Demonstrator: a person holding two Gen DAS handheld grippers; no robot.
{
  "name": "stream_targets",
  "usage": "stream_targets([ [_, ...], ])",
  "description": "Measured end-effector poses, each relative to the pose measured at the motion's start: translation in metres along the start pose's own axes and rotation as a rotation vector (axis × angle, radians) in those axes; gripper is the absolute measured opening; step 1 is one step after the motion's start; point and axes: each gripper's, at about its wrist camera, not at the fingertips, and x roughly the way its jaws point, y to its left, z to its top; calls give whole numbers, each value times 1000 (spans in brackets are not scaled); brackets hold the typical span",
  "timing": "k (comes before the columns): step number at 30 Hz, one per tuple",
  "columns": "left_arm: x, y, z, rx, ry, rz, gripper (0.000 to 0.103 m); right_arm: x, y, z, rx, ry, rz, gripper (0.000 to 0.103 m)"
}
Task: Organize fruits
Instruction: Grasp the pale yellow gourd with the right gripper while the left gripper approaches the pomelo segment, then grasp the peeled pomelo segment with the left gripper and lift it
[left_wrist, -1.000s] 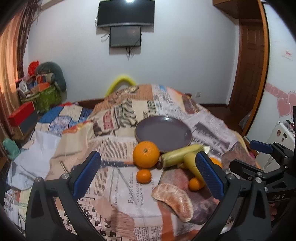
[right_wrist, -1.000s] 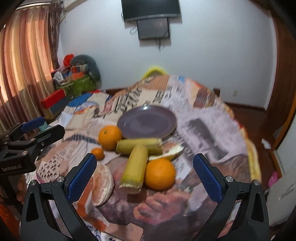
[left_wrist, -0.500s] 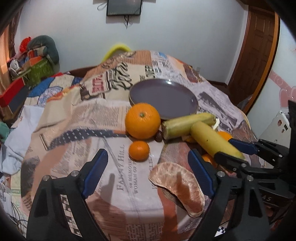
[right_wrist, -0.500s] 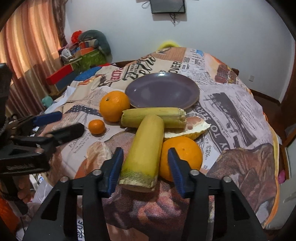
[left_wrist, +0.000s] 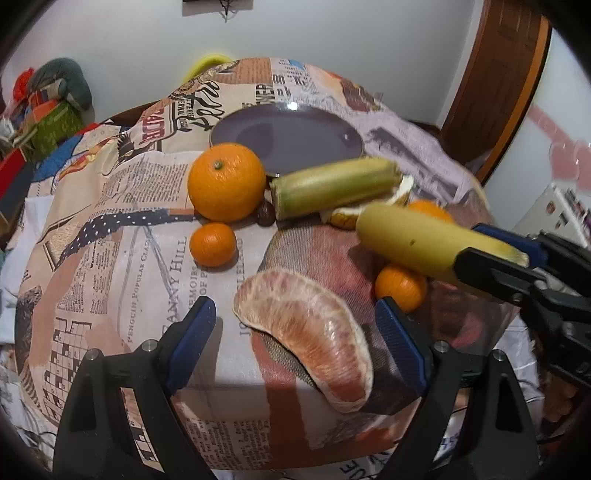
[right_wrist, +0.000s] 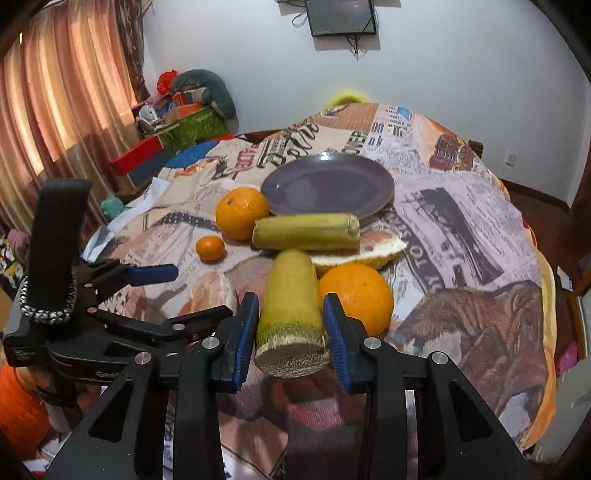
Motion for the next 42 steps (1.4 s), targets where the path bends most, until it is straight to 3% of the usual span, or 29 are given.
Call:
stream_targets([
  [2, 4, -1, -5, 20, 9, 26, 89, 5, -1, -5, 8, 26, 4, 33],
  [10, -2, 24, -15, -41, 15, -33, 89, 11, -8, -17, 30, 67, 8, 33],
  [16, -6, 33, -18, -68, 35, -104, 73, 17, -5, -15, 20, 74, 2, 34],
  [24, 9, 19, -10, -52, 25, -106, 71, 28, -3, -10, 24, 80, 0, 36],
  [27, 14, 19, -7, -56, 9, -82, 59, 27, -2, -11, 22, 76, -1, 36],
  [33, 13, 23, -5, -58, 9, -90, 54, 23, -3, -11, 43, 68, 11, 35],
  [37, 7, 22, -2, -63, 5, -102, 44, 14, -2, -7, 46, 35, 12, 34],
  [42, -3, 21, 3, -57, -32, -102, 43, 5, -2, -2, 47, 5, 8, 34],
])
